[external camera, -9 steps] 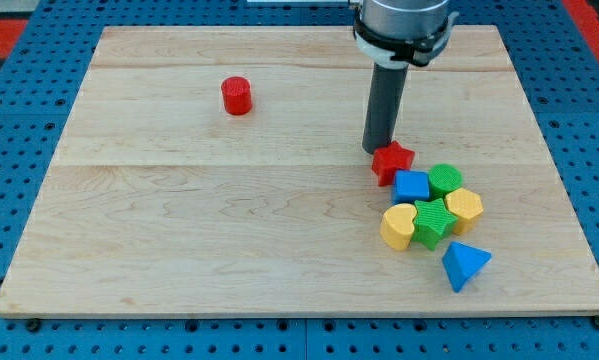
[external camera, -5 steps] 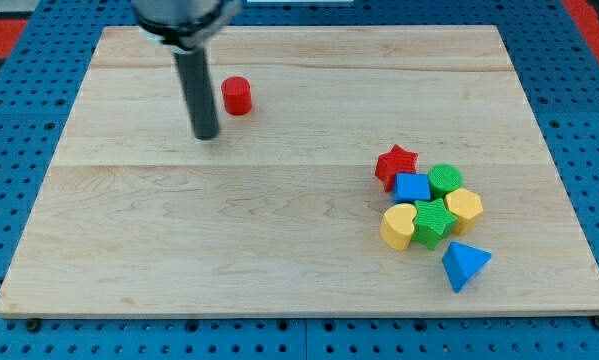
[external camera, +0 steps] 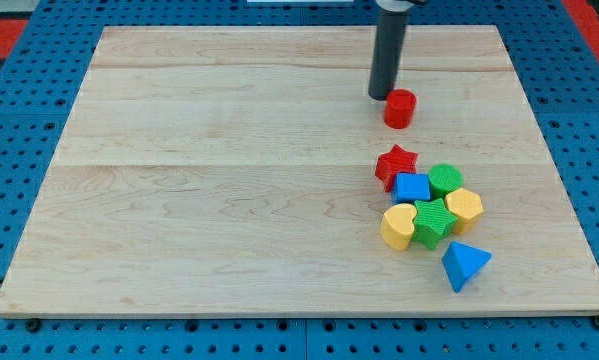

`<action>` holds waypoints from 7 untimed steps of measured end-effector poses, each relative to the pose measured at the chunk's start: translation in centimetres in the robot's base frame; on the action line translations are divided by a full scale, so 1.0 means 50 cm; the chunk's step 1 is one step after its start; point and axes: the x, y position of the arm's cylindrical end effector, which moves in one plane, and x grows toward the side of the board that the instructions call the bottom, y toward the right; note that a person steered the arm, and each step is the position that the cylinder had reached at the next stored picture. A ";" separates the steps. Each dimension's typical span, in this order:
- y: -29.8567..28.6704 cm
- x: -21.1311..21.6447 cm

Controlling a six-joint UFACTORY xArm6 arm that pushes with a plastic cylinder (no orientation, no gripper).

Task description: Move the red circle into the red star

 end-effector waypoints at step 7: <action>-0.018 0.147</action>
